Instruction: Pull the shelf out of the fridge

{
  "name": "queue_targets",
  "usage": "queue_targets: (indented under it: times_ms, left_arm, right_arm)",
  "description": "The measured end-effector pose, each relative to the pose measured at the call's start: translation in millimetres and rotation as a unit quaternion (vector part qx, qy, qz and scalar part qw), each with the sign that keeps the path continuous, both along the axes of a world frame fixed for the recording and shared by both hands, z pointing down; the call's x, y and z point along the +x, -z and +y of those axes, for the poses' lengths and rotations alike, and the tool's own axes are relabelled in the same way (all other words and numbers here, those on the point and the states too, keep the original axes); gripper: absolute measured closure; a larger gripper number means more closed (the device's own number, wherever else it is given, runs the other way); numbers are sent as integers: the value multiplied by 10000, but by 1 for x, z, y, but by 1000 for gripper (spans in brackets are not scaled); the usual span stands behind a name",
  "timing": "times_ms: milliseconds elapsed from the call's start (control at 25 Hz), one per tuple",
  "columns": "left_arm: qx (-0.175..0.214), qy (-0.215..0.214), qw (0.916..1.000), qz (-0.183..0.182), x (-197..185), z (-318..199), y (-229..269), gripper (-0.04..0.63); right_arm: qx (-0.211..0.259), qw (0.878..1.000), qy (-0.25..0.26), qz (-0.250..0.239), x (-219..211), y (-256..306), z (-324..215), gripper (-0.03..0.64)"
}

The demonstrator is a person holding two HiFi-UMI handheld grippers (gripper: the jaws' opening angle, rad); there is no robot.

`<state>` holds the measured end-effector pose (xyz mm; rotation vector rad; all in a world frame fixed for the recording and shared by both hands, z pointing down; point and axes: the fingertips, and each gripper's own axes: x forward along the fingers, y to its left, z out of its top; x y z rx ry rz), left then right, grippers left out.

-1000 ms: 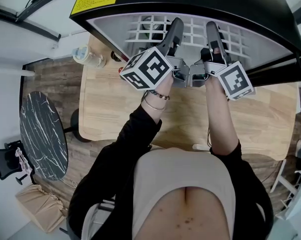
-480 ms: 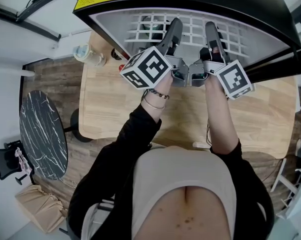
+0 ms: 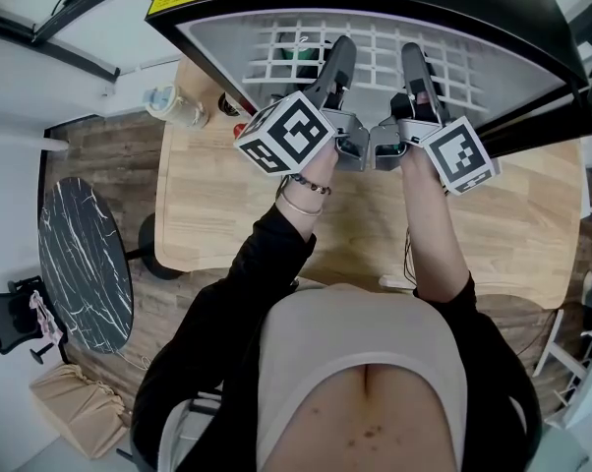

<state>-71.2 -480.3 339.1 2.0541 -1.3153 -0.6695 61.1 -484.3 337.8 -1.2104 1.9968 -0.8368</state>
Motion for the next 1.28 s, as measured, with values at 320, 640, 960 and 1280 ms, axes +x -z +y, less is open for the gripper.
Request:
queue_targets:
  times_ms: [320,640,960,1280]
  left_arm:
    - [-37,8,10000,34,0,4,0,428]
    - [-26,22,10000,64,0,13,0,431]
    - [-41,34,10000,51,0,21,0,434]
    - [-43,27,10000,60,1,28,-1,436]
  right_arm:
    - [-47,10000,2,-22,1,0,4,445]
    - [-106,9999,-1,-112,0,-1,13,453]
    - [-119,9998,-34,-168,3,-1,22,459]
    - [-134,9998,-69,-163,4,-2,29,461]
